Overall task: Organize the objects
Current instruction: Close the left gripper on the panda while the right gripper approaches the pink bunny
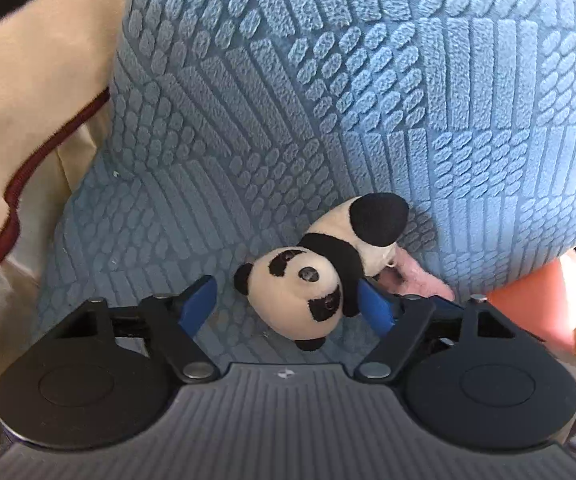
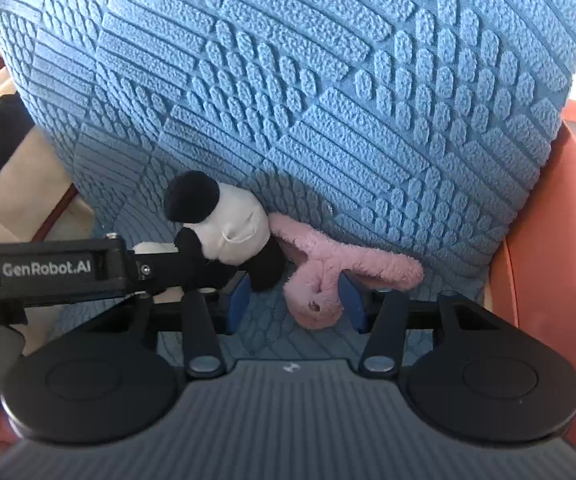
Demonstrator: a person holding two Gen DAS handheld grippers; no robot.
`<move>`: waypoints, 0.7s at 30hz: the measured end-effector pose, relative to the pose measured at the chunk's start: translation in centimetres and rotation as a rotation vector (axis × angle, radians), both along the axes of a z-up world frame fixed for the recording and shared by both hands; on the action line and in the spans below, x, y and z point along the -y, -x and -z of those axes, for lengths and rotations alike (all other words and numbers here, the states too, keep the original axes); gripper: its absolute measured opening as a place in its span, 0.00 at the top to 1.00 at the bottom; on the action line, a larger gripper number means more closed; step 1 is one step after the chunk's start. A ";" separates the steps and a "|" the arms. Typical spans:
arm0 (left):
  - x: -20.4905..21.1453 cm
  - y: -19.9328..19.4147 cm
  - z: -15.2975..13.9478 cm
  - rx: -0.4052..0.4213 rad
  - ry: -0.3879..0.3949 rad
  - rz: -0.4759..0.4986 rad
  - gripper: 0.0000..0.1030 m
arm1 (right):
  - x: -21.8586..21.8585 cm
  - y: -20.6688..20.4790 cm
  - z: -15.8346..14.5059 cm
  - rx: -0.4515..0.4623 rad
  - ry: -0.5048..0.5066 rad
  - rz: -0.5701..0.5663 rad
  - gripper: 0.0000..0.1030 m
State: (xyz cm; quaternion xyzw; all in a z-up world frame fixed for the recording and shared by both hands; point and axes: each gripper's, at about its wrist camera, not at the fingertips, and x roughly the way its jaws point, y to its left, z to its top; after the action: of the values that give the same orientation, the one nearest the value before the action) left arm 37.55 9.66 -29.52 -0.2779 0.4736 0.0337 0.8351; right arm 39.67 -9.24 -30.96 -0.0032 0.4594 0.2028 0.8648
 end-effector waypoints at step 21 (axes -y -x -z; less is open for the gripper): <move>-0.2 3.3 -0.4 -0.017 0.077 -0.061 0.50 | 3.1 2.8 -1.4 0.004 -0.031 0.073 0.92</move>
State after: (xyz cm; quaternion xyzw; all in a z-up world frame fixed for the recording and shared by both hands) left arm 34.26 9.87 -29.12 -0.3237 0.4731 0.0432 0.8183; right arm 36.87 -12.30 -29.53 0.0265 0.4543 0.1781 0.8725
